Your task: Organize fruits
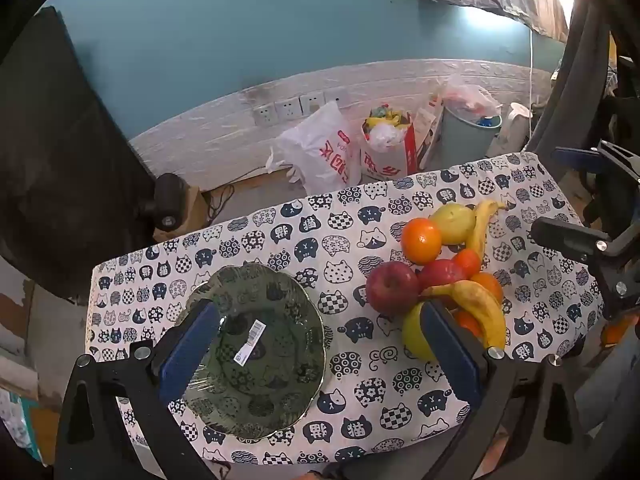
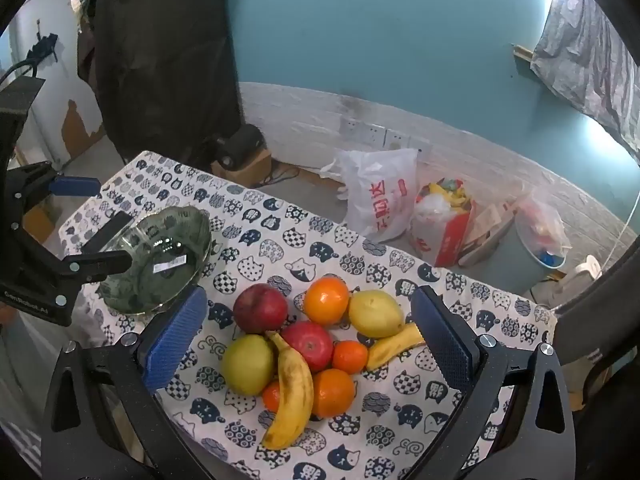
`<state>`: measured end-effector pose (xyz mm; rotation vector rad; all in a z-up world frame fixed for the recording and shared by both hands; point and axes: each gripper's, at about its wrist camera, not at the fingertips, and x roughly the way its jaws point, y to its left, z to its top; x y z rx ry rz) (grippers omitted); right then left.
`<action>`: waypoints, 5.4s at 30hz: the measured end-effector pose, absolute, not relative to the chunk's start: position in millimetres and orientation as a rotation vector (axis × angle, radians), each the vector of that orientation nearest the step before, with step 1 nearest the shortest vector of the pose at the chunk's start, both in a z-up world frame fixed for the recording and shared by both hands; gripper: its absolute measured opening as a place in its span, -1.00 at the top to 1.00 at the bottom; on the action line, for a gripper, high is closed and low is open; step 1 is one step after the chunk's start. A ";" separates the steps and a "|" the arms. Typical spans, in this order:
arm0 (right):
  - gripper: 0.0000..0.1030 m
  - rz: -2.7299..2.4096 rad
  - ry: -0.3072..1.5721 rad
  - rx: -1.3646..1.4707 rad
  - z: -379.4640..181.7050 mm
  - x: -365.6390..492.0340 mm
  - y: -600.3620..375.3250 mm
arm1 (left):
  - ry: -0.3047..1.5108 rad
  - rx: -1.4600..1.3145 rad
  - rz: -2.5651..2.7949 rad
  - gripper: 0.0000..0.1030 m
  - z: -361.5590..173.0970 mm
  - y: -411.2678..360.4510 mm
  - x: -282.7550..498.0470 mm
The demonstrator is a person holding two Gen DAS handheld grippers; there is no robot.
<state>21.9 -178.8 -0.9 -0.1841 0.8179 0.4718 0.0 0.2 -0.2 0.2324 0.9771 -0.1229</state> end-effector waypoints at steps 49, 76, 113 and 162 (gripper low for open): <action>-0.95 0.485 0.835 -0.179 -4.8 18.4 -169.5 | 0.991 0.222 -0.137 -0.97 -7.3 2.9 -3.4; -0.95 0.480 0.847 -0.178 -11.2 12.8 -169.3 | 0.999 0.225 -0.145 -0.97 -10.5 -0.4 -5.5; -0.95 0.481 0.860 -0.178 -8.7 19.0 -171.5 | 1.017 0.226 -0.154 -0.97 -15.4 -1.9 -7.2; -0.95 0.441 1.139 -0.254 -80.3 126.0 -231.7 | 1.339 0.150 -0.203 -0.97 -125.7 -40.2 106.7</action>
